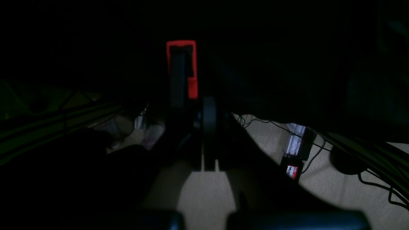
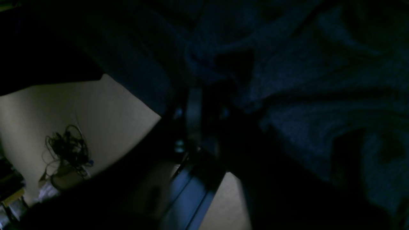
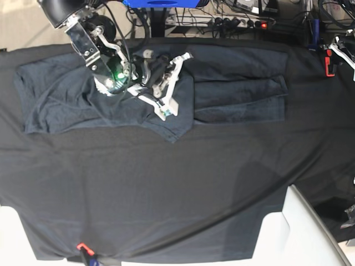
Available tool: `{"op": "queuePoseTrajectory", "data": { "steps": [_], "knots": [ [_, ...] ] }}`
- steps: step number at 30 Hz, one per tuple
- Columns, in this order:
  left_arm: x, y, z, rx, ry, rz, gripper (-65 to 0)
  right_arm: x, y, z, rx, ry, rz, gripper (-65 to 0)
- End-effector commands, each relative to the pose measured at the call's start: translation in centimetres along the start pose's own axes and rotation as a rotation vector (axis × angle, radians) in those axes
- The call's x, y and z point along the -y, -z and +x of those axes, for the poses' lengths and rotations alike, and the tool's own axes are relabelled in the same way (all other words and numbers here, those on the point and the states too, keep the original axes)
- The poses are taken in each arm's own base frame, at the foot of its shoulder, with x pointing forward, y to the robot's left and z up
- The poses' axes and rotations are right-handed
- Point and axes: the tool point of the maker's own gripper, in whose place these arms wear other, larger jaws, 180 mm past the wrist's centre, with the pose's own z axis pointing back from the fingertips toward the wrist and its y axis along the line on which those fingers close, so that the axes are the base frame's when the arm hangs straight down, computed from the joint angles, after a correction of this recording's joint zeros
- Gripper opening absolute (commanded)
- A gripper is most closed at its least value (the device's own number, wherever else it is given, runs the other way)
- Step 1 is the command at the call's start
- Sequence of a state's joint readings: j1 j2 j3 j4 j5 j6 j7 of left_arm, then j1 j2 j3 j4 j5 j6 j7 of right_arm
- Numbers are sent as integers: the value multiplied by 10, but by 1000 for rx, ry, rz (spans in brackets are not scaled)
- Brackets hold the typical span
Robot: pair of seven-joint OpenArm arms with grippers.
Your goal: Fold the T-shirt properly
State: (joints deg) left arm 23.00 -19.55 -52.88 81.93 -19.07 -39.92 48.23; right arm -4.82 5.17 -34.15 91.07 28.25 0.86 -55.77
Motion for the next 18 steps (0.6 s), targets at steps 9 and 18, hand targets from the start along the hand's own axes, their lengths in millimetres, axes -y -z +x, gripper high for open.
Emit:
{"op": "queuePoseTrajectory", "data": {
  "steps": [9, 18],
  "knots": [
    [-21, -12, 10, 14, 41, 44, -650, 39, -46, 69, 241, 43, -73, -393],
    [-25, -21, -7, 95, 39, 37, -650, 116, -29, 93, 177, 143, -191, -393]
  ]
}}
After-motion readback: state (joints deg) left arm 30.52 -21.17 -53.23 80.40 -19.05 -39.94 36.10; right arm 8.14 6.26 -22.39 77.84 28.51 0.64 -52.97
